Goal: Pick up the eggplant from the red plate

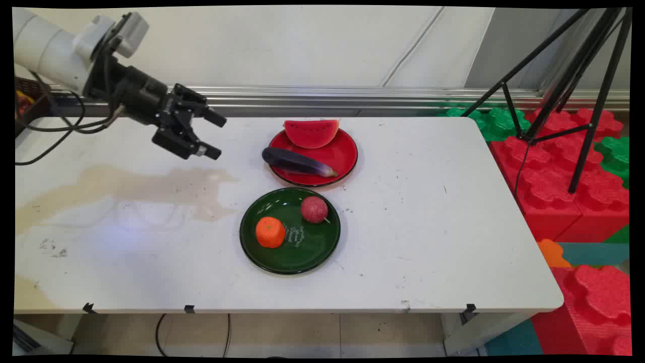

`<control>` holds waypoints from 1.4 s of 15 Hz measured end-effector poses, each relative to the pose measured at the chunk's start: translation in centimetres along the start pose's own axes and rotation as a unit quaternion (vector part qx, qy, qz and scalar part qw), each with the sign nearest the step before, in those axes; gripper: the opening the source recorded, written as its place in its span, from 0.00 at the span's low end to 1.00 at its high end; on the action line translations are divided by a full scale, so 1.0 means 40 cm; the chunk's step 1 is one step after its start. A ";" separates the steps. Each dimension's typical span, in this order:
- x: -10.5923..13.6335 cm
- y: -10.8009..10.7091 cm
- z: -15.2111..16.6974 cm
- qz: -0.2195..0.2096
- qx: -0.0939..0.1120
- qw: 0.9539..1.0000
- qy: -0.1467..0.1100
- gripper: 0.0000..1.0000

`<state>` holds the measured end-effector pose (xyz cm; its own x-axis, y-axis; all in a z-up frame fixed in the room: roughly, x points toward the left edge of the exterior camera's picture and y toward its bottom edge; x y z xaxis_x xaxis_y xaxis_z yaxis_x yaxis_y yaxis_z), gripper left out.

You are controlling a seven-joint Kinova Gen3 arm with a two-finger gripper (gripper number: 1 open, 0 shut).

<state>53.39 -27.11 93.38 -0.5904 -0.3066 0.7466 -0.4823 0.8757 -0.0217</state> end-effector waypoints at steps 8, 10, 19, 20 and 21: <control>0.043 -0.082 0.117 0.033 0.021 0.999 0.002 1.00; 0.049 -0.102 0.155 0.041 0.025 0.999 -0.003 1.00; 0.064 -0.180 0.323 0.062 0.040 0.997 -0.032 1.00; 0.064 -0.188 0.342 0.065 0.041 0.996 -0.037 1.00; 0.063 -0.193 0.355 0.067 0.041 0.996 -0.040 1.00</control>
<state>46.44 -39.96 86.00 -0.7009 -0.2213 0.6781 -0.4450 0.8786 -0.1733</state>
